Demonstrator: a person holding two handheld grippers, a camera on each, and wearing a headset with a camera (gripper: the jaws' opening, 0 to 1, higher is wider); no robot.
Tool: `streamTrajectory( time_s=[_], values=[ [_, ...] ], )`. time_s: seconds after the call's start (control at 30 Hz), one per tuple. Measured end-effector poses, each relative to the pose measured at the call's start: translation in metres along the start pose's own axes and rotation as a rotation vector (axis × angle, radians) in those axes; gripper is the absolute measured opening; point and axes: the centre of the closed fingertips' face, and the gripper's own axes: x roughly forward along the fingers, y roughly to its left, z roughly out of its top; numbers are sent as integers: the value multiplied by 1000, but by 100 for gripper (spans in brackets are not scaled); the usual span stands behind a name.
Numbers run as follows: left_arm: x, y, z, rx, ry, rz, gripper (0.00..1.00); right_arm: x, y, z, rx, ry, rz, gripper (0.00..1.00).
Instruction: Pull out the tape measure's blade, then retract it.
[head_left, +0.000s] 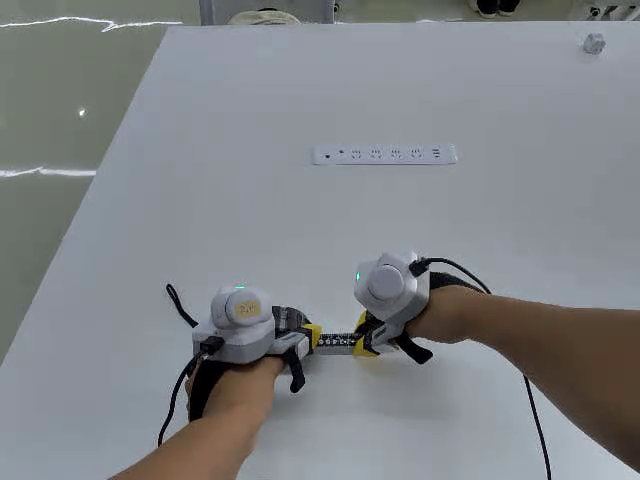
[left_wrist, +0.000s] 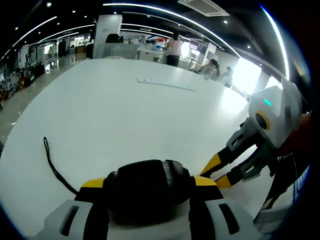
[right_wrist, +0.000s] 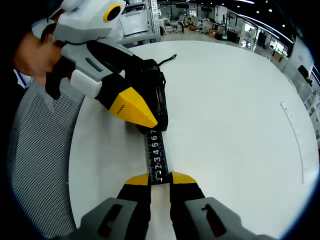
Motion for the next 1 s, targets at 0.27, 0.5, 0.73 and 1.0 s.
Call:
streamTrajectory(
  time_s=[0.27, 0.5, 0.73, 1.0],
  values=[
    [0, 0, 0, 4, 0, 0, 61, 2, 0, 2, 9, 5, -3, 13],
    [0, -1, 0, 7, -2, 0, 61, 3, 1, 6, 16, 1, -3, 13],
    [0, 0, 0, 2, -2, -1, 61, 4, 1, 10, 23, -13, 3, 13],
    [0, -1, 0, 1, 1, -5, 61, 10, 2, 15, 29, -22, 2, 13]
  ],
)
